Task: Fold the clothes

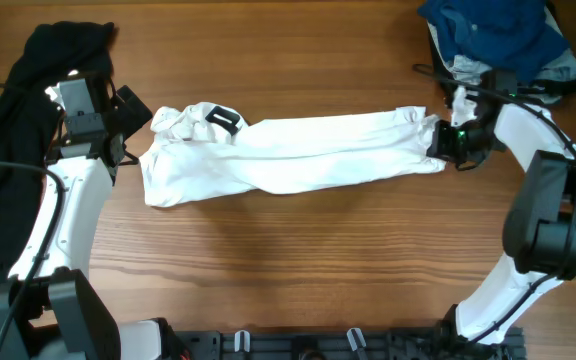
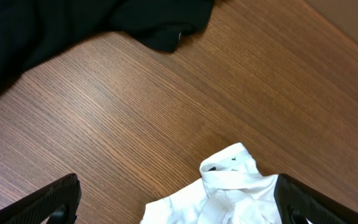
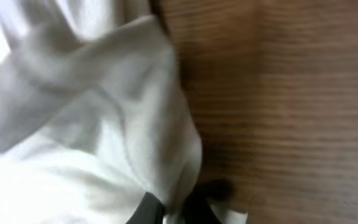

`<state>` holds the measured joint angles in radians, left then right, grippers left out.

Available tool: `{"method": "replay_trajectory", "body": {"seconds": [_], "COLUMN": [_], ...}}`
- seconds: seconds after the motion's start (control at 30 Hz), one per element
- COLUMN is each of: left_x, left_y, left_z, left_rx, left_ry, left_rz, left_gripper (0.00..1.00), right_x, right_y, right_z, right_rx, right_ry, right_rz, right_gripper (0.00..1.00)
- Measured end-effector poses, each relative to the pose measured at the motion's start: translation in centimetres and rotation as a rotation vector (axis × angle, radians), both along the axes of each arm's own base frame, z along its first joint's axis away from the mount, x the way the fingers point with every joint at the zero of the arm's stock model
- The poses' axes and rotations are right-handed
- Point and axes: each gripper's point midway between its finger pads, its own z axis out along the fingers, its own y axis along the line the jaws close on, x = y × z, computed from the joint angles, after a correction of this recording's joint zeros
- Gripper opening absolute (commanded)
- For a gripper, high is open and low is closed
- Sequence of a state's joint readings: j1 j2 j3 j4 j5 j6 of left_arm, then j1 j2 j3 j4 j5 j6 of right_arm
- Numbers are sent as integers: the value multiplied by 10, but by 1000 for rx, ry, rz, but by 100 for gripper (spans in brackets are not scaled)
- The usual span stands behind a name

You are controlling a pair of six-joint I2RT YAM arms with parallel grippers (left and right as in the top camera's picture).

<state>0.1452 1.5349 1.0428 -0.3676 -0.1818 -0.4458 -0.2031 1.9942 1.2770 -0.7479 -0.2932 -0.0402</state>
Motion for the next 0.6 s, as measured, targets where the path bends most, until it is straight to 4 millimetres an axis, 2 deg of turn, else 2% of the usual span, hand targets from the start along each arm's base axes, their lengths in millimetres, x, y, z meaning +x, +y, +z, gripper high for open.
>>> {"method": "replay_trajectory", "body": {"seconds": [0.07,0.13,0.17,0.23,0.27,0.3,0.33,0.4,0.43,0.5,0.57,0.6], "left_x": [0,0,0,0,0,0,0,0,0,0,0,0], "left_y": [0,0,0,0,0,0,0,0,0,0,0,0], "left_z": [0,0,0,0,0,0,0,0,0,0,-1,-2], "left_rx": [0,0,0,0,0,0,0,0,0,0,0,-1], "left_ry": [0,0,0,0,0,0,0,0,0,0,1,6], "left_rz": [0,0,0,0,0,0,0,0,0,0,0,0], "left_gripper": [100,100,100,100,100,100,100,100,100,100,100,100], "right_x": [-4,5,6,13,18,24,25,27,25,24,15,9], "right_y": [-10,-40,-45,-46,-39,-22,-14,28,72,112,176,200], "right_z": [8,33,40,60,68,77,78,79,81,82,85,86], "right_rx": [59,106,112,118,125,137,140,155,182,192,208,212], "right_ry": [18,-28,-36,-55,-70,-90,-93,-86,-86,-97,-117,-124], "right_rz": [-39,-89,-90,-67,-40,14,37,139,239,331,472,522], "right_gripper": [4,5,4,4,4,4,4,4,4,4,4,4]}}
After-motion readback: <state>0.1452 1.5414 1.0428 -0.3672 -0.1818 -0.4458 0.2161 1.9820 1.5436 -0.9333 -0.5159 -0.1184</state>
